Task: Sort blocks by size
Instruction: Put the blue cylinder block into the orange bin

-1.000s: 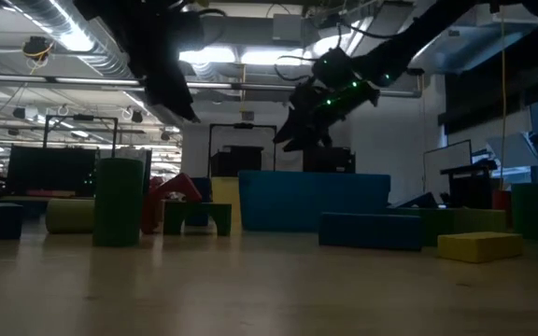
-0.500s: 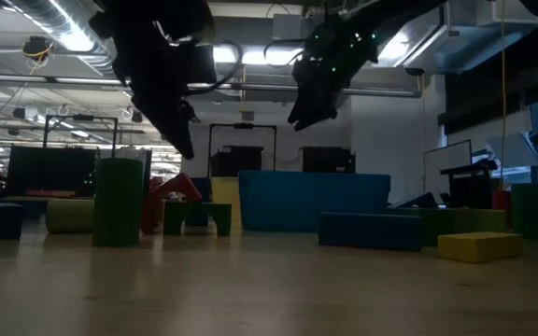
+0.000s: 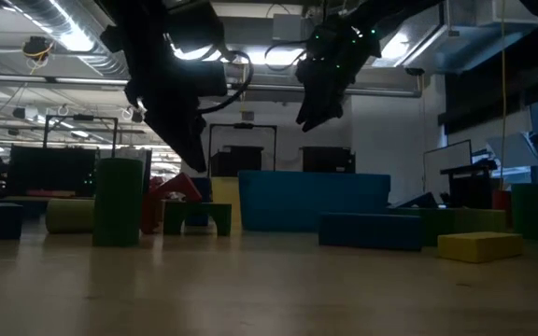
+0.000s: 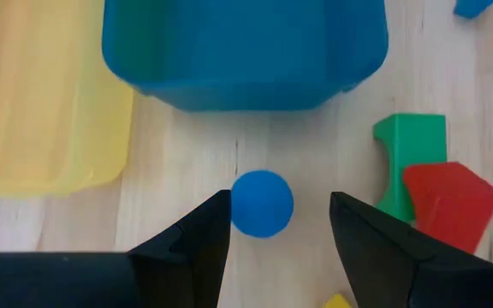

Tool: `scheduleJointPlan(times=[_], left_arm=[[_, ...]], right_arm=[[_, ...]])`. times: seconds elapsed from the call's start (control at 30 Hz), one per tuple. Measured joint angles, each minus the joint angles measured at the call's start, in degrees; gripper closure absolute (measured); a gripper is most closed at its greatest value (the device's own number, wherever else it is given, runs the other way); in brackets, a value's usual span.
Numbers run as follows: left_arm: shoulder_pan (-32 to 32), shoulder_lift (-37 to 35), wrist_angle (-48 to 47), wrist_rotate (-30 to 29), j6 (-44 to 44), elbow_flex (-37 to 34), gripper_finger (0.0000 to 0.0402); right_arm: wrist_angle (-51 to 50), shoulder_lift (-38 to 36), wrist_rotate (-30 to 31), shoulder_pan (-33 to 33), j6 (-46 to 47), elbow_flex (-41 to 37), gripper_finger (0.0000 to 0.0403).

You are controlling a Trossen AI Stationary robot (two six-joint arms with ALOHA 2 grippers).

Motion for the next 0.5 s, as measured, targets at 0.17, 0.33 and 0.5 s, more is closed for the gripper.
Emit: scheduleJointPlan(times=[0.17,0.33,0.5], left_arm=[[0.00,1.96,0.90,-1.16,0.65,0.13,0.0217],[0.04,3.70,1.22,-2.36,0.84,0.14,0.0217],[-0.06,3.81,2.21,-2.09,0.86,0.13,0.0217]], right_arm=[[-0.21,0.00,-0.03,0.02,-0.02,-0.02,0.0181],[-0.27,0.00,-0.03,0.00,-0.02,-0.04,0.0181],[-0.26,0.00,-0.03,0.00,-0.02,-0.04,0.0181]])
